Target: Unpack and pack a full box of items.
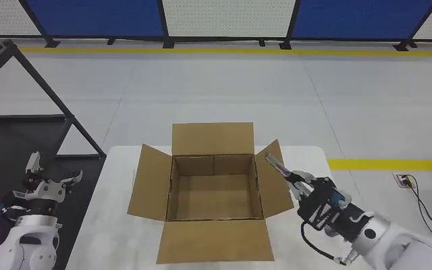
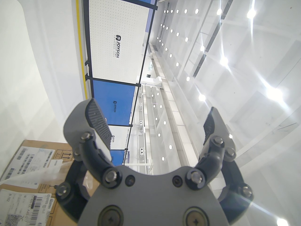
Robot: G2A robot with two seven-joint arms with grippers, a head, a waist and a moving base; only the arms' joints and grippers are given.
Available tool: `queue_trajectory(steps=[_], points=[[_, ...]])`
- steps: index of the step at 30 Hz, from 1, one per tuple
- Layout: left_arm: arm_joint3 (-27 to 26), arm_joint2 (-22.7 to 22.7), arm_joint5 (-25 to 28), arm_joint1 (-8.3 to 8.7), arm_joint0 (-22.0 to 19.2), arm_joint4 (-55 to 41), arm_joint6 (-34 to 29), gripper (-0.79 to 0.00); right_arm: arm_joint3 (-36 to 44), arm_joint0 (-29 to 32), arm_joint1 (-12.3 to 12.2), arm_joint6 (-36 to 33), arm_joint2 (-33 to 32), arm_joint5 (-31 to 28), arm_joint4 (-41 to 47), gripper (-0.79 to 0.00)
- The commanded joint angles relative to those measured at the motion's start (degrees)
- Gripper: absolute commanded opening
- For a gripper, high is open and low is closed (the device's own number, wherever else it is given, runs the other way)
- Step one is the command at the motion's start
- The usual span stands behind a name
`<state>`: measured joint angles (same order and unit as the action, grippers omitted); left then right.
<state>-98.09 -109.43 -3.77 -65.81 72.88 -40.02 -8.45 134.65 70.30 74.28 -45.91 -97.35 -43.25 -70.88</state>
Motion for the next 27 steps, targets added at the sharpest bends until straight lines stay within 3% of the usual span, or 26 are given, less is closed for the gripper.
queue_trajectory(steps=[1, 8, 14, 27], points=[[0.0, 0.0, 0.0, 0.0, 0.0, 0.0, 0.0, 0.0, 0.0, 2.73, -0.21, -0.06, -2.52, 0.54, 1.55, -0.785], [0.0, 0.0, 0.0, 0.0, 0.0, 0.0, 0.0, 0.0, 0.0, 13.25, -0.78, -3.55, -9.01, 4.45, 8.76, -0.785], [0.0, 0.0, 0.0, 0.0, 0.0, 0.0, 0.0, 0.0, 0.0, 18.75, -1.15, -5.04, -12.74, 8.86, 14.54, -0.785], [0.0, 0.0, 0.0, 0.0, 0.0, 0.0, 0.0, 0.0, -0.37, 19.35, -1.2, -4.6, -12.96, 9.56, 15.29, -0.785]])
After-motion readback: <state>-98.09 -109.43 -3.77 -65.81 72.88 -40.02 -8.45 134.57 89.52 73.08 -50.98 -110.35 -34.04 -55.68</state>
